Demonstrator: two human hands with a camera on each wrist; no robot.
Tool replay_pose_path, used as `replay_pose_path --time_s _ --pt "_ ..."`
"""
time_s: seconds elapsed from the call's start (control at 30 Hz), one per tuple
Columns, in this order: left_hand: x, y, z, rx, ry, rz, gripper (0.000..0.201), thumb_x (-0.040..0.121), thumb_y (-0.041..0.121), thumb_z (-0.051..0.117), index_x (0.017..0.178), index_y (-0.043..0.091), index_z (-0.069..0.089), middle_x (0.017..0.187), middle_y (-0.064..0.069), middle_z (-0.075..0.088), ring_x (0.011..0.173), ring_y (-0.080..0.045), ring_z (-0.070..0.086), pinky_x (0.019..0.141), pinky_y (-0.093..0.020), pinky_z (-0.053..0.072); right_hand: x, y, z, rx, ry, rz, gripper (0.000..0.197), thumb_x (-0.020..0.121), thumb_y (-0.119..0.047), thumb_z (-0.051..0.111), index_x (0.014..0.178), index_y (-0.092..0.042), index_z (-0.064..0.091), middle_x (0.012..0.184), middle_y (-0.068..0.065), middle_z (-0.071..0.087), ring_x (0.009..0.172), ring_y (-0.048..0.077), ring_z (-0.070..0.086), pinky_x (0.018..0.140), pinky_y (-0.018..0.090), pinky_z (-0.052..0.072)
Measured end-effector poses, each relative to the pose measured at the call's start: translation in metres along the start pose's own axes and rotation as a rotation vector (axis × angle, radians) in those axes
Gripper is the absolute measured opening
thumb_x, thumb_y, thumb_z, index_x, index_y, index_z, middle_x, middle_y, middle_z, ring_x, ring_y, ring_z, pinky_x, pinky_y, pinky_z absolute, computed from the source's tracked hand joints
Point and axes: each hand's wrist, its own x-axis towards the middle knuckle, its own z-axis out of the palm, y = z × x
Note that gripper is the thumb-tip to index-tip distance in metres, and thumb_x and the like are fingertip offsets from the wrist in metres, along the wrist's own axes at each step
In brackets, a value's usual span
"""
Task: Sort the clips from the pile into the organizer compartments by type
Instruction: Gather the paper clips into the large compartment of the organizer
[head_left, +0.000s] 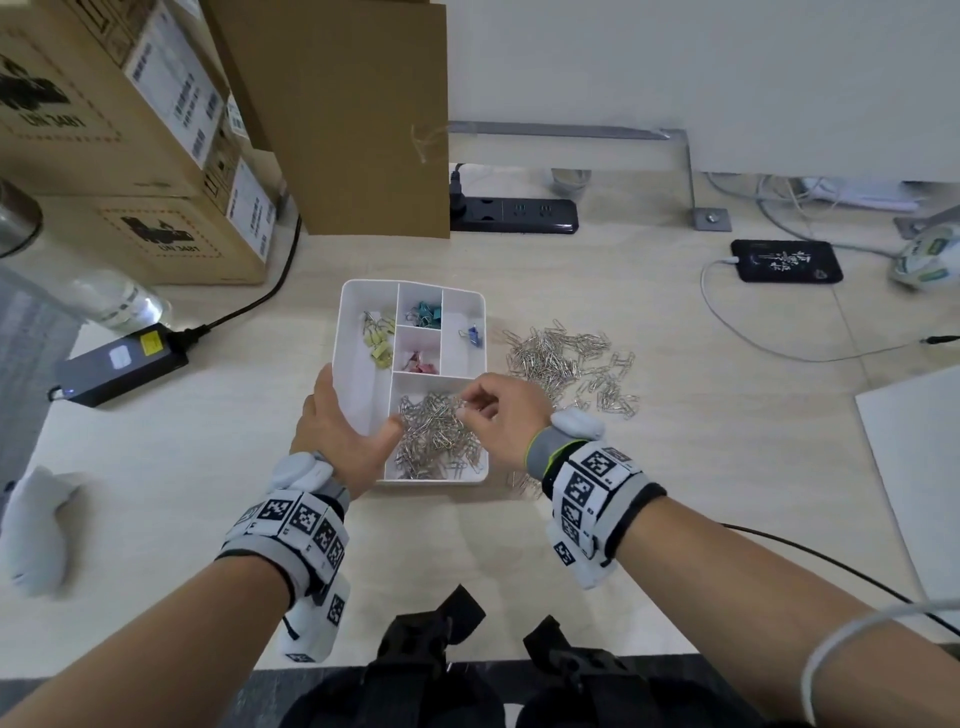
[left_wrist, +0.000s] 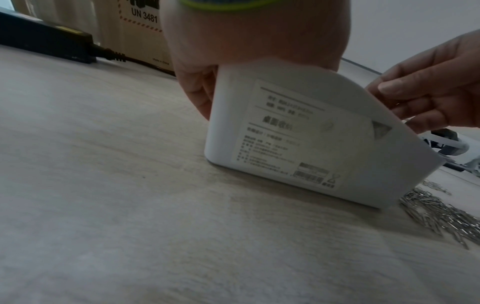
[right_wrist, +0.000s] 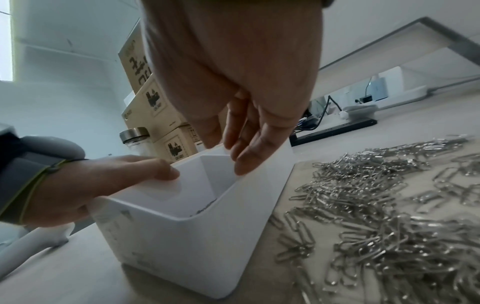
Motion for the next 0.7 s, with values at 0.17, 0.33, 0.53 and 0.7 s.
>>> replay_pose_path --time_s 0.17,0.33,0.53,0.7 --pt "0.002 -0.001 0.002 -0.003 0.004 -0.003 0.097 0.073 0.053 0.072 0.15 0.022 0.021 0.132 -0.015 0.051 0.111 -0.038 0.055 0.086 -0.047 0.05 0.013 0.016 -0.03 -0.06 0.092 0.055 0.016 0.087 -0.019 0.063 0.102 -0.021 0.066 0.094 -0.007 0.067 0.079 0.01 0.06 0.074 0.02 0.049" --pt "0.003 0.0 0.004 -0.001 0.022 -0.003 0.096 0.072 0.053 0.072 0.149 0.024 0.023 0.13 -0.013 0.052 0.109 -0.037 0.056 0.085 -0.049 0.052 0.036 0.047 -0.056 -0.278 0.092 0.194 0.037 0.088 -0.039 0.062 0.121 -0.024 0.057 0.124 0.002 0.059 0.105 0.023 0.059 0.091 0.036 0.05" --pt "0.005 0.0 0.003 -0.005 0.022 -0.006 0.092 0.068 0.054 0.071 0.144 0.025 0.028 0.121 -0.009 0.056 0.1 -0.035 0.059 0.079 -0.049 0.055 0.07 0.062 -0.07 -0.586 0.018 0.214 0.072 0.081 -0.061 0.057 0.14 -0.029 0.032 0.139 0.009 0.037 0.129 0.03 0.036 0.101 0.048 0.041" --pt "0.003 0.0 0.003 -0.001 0.017 -0.009 0.092 0.071 0.05 0.074 0.146 0.025 0.026 0.127 -0.01 0.054 0.105 -0.035 0.057 0.083 -0.048 0.053 0.099 0.056 -0.072 -0.65 -0.018 0.148 0.08 0.072 -0.071 0.056 0.139 -0.033 0.032 0.14 0.006 0.034 0.13 0.028 0.032 0.1 0.05 0.041"
